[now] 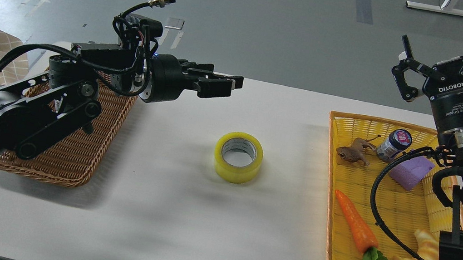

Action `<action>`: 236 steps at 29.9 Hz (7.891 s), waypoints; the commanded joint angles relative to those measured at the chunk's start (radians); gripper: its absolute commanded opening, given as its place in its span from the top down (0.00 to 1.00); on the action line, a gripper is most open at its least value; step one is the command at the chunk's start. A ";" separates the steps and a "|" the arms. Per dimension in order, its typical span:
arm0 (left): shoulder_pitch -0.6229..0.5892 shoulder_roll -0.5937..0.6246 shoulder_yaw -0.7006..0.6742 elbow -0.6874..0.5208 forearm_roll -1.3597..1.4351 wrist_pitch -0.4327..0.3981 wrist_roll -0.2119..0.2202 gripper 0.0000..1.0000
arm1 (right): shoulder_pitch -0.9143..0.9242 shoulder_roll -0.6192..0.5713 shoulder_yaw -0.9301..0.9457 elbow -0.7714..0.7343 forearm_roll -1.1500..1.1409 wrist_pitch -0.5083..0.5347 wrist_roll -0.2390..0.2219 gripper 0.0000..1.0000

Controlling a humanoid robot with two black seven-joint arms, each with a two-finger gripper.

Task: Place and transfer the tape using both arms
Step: 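Reach the left gripper from the basket toward the tape roll on the table, then grasp the tape roll with the left gripper, then lift the tape roll and lower it into the wicker basket, then open the left gripper and release the tape in the basket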

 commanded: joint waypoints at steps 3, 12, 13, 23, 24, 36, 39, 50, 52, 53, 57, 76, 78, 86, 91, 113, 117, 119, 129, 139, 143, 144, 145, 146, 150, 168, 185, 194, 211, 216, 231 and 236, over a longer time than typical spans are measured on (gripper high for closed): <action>-0.021 -0.038 0.065 0.003 0.102 0.000 0.027 0.02 | -0.006 -0.005 -0.001 0.001 0.002 0.000 0.000 0.00; -0.049 -0.057 0.155 0.049 0.140 0.000 0.081 0.02 | -0.021 -0.008 0.003 -0.015 0.003 0.000 0.014 0.00; -0.050 -0.057 0.155 0.055 0.140 0.000 0.081 0.02 | -0.026 -0.008 0.003 -0.015 0.003 0.000 0.014 0.00; -0.065 -0.057 0.208 0.098 0.188 0.000 0.090 0.02 | -0.096 -0.008 0.025 -0.015 0.006 0.000 0.023 0.00; -0.069 -0.057 0.228 0.098 0.204 0.000 0.092 0.02 | -0.107 -0.008 0.025 -0.015 0.006 0.000 0.026 0.00; -0.122 -0.123 0.314 0.135 0.218 0.000 0.172 0.02 | -0.136 -0.010 0.035 -0.015 0.006 0.000 0.034 0.00; -0.127 -0.150 0.316 0.158 0.218 0.000 0.175 0.02 | -0.136 -0.010 0.035 -0.015 0.006 0.000 0.036 0.00; -0.112 -0.204 0.329 0.187 0.217 0.000 0.222 0.02 | -0.144 -0.008 0.035 -0.013 0.008 0.000 0.034 0.00; -0.113 -0.205 0.372 0.199 0.214 0.000 0.228 0.02 | -0.144 -0.008 0.035 -0.013 0.008 0.000 0.036 0.00; -0.113 -0.205 0.373 0.199 0.214 0.000 0.228 0.02 | -0.144 -0.008 0.035 -0.013 0.008 0.000 0.036 0.00; -0.113 -0.207 0.386 0.216 0.211 0.000 0.228 0.02 | -0.144 -0.010 0.035 -0.013 0.006 0.000 0.034 0.00; -0.111 -0.253 0.388 0.294 0.205 0.000 0.227 0.12 | -0.150 -0.010 0.035 -0.013 0.008 0.000 0.034 0.00; -0.110 -0.253 0.395 0.294 0.206 0.000 0.227 0.15 | -0.152 -0.008 0.035 -0.013 0.008 0.000 0.036 0.00; -0.102 -0.251 0.408 0.300 0.205 0.000 0.228 0.22 | -0.158 -0.010 0.035 -0.013 0.008 0.000 0.036 0.00; -0.102 -0.253 0.408 0.319 0.206 0.000 0.230 0.29 | -0.158 -0.008 0.035 -0.012 0.008 0.000 0.034 0.00; -0.099 -0.253 0.419 0.365 0.177 0.000 0.230 0.38 | -0.158 -0.010 0.035 -0.013 0.009 0.000 0.036 0.00; -0.098 -0.255 0.420 0.377 0.165 0.000 0.231 0.48 | -0.158 -0.010 0.035 -0.013 0.009 0.000 0.036 0.00; -0.099 -0.255 0.420 0.379 0.160 0.000 0.230 0.55 | -0.159 -0.010 0.035 -0.013 0.009 0.000 0.036 0.00; -0.105 -0.255 0.423 0.379 0.123 0.000 0.184 1.00 | -0.164 -0.008 0.037 -0.013 0.011 0.000 0.036 0.00; -0.225 -0.230 0.419 0.369 0.027 0.000 0.181 1.00 | -0.164 -0.008 0.037 -0.010 0.011 0.000 0.036 0.00; -0.282 -0.180 0.412 0.365 -0.002 0.000 0.178 1.00 | -0.164 -0.007 0.035 -0.010 0.011 0.000 0.036 0.00; -0.292 -0.173 0.412 0.365 -0.006 0.000 0.178 1.00 | -0.164 -0.005 0.035 -0.010 0.011 0.000 0.036 0.00; -0.312 -0.161 0.412 0.363 -0.022 0.000 0.175 1.00 | -0.164 -0.005 0.035 -0.010 0.011 0.000 0.036 0.00; -0.322 -0.159 0.414 0.363 -0.032 0.000 0.175 1.00 | -0.164 -0.005 0.035 -0.010 0.011 0.000 0.036 0.00; -0.363 -0.126 0.419 0.360 -0.059 0.000 0.169 1.00 | -0.164 -0.005 0.035 -0.008 0.011 0.000 0.036 0.00; -0.372 0.103 0.423 0.363 -0.059 0.000 0.110 1.00 | -0.162 -0.001 0.035 -0.011 0.012 0.000 0.036 0.00; -0.290 0.290 0.481 0.458 -0.064 0.000 0.044 1.00 | -0.153 -0.001 0.035 -0.016 0.012 0.000 0.036 0.00; -0.208 0.353 0.488 0.504 -0.084 0.007 0.004 1.00 | -0.155 -0.001 0.034 -0.019 0.012 0.000 0.036 0.00; -0.089 0.376 0.489 0.520 -0.087 0.082 -0.016 1.00 | -0.159 -0.002 0.034 -0.019 0.012 0.000 0.036 0.00; -0.085 0.374 0.491 0.534 -0.111 0.090 -0.020 1.00 | -0.159 -0.002 0.034 -0.019 0.012 0.000 0.036 0.00; -0.050 0.364 0.488 0.567 -0.141 0.093 -0.019 1.00 | -0.161 -0.002 0.034 -0.019 0.012 0.000 0.036 0.00; -0.050 0.362 0.488 0.570 -0.147 0.093 -0.017 0.60 | -0.159 -0.002 0.034 -0.019 0.012 0.000 0.036 0.00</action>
